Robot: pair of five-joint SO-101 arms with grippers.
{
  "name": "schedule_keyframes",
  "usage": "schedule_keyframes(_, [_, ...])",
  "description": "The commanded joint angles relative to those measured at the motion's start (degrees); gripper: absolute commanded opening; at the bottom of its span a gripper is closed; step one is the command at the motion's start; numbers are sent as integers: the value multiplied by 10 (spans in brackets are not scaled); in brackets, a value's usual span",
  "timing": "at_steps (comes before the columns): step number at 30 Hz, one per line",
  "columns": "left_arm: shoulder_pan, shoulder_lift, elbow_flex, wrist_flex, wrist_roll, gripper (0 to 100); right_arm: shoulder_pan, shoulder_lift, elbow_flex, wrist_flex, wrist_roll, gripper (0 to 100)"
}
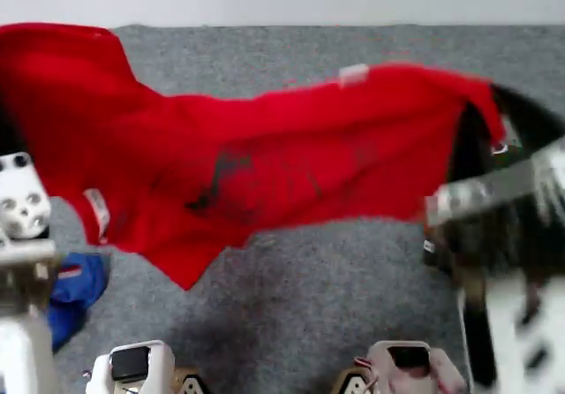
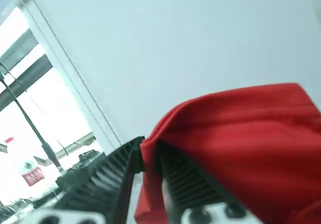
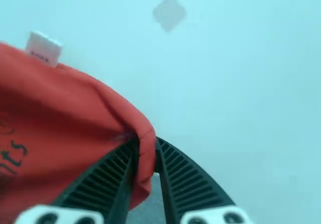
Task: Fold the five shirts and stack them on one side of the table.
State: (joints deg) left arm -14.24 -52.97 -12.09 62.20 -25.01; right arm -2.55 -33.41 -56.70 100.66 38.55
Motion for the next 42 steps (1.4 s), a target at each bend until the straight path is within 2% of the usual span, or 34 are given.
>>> schedule_keyframes(1, [-3, -4, -65, -19, -40, 13, 27, -87, 66, 22, 16, 10])
schedule_keyframes(7, [-3, 1, -160, -19, -84, 13, 65, -204, 181, 22, 44, 10])
schedule_keyframes(11, [0, 1, -140, -19, -97, 13, 72, -248, 296, 21, 63, 10])
schedule_keyframes(15, [2, 1, -58, -19, -98, 13, 68, -255, 415, 11, 66, 10])
schedule_keyframes(19, [18, 1, 76, -19, -98, 13, 66, -255, 565, -51, 69, 10])
schedule_keyframes(24, [76, 1, 250, -10, -164, 13, 13, -255, 757, -164, 81, 10])
schedule_keyframes(27, [94, 1, 356, -68, -171, 13, -4, -255, 864, -269, 82, 10])
schedule_keyframes(33, [96, 2, 544, -251, -171, 13, -5, -247, 1034, -477, 109, 10])
schedule_keyframes(37, [96, 2, 621, -335, -171, 13, -1, -210, 1062, -571, 122, 10])
schedule_keyframes(42, [92, 28, 658, -404, -171, 13, -4, -131, 1062, -712, 124, 10])
